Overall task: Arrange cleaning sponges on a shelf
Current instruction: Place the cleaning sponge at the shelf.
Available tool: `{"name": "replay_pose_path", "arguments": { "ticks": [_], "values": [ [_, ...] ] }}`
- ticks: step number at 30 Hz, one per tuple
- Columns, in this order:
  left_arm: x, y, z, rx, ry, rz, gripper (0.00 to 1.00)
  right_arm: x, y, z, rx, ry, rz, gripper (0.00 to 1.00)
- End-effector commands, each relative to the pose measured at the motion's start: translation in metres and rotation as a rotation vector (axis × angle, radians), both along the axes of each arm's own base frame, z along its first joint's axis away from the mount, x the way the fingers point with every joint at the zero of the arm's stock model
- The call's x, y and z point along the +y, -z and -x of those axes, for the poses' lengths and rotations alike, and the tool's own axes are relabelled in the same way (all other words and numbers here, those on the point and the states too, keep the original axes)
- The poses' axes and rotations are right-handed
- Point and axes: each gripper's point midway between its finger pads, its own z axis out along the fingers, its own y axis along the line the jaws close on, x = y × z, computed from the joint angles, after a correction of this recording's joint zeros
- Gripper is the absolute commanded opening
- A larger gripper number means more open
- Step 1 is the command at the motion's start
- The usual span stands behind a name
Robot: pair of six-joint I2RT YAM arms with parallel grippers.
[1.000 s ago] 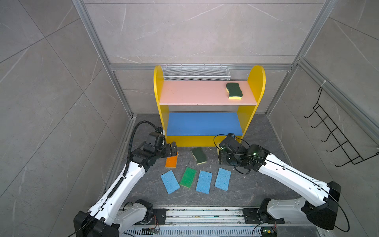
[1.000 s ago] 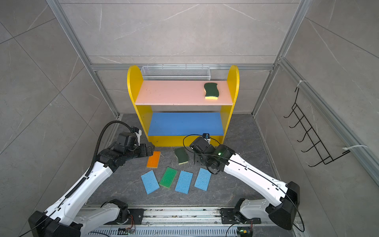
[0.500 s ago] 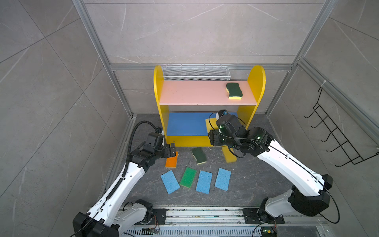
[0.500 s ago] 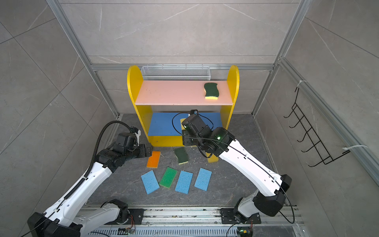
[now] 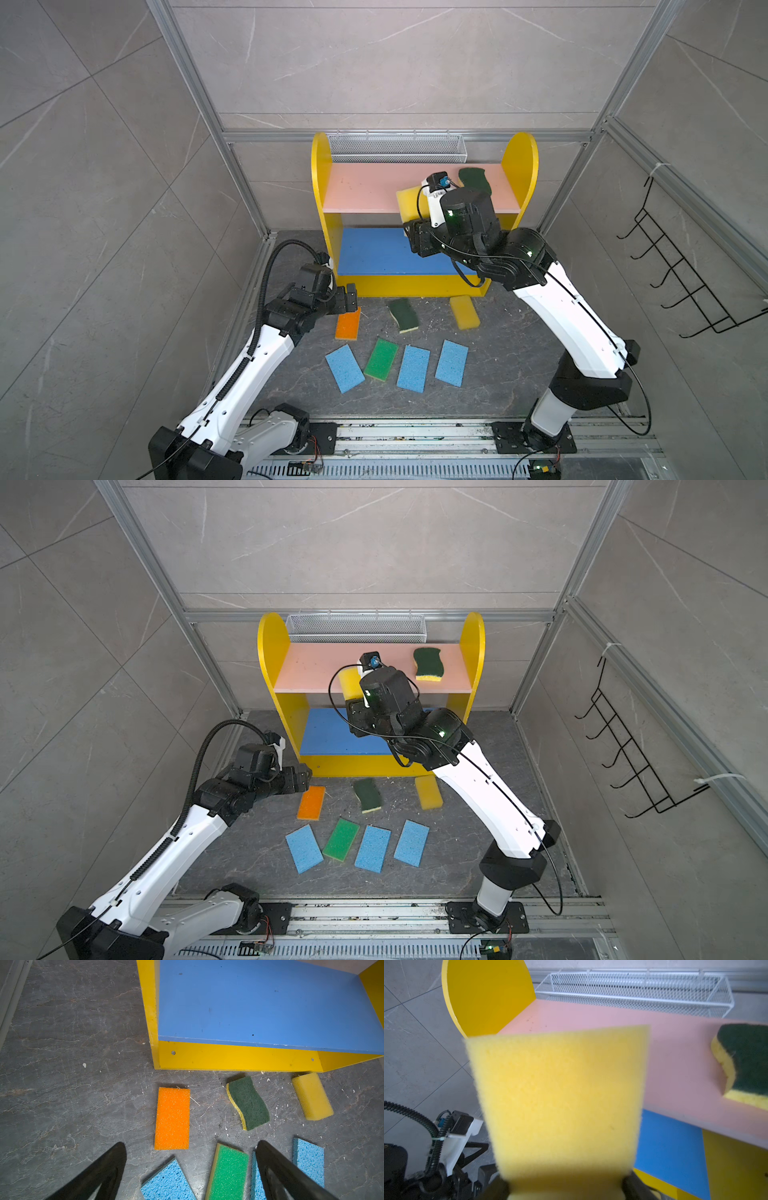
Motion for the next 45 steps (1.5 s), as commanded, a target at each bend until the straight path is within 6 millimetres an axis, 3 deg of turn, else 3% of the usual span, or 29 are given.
{"name": "replay_pose_path", "arguments": {
  "ticks": [1,11,17,34,45],
  "values": [
    [-0.001,-0.028,-0.011,-0.091,-0.019,0.031,0.99,0.004,-0.011,-0.017,-0.085,0.018,0.037,0.65],
    [0.002,-0.038,-0.009,-0.128,-0.03,0.044,0.99,-0.01,-0.02,-0.073,-0.081,0.1,-0.063,0.66],
    [0.0,-0.036,-0.016,-0.126,-0.035,0.047,0.99,-0.027,-0.009,-0.107,-0.017,0.145,-0.153,0.64],
    [-0.002,-0.031,-0.022,-0.111,-0.035,0.053,1.0,-0.013,0.02,-0.125,0.033,0.137,-0.137,0.65],
    [0.001,-0.028,-0.018,-0.109,-0.042,0.05,0.99,-0.018,0.031,-0.131,0.047,0.177,-0.11,0.66]
  ]
}}
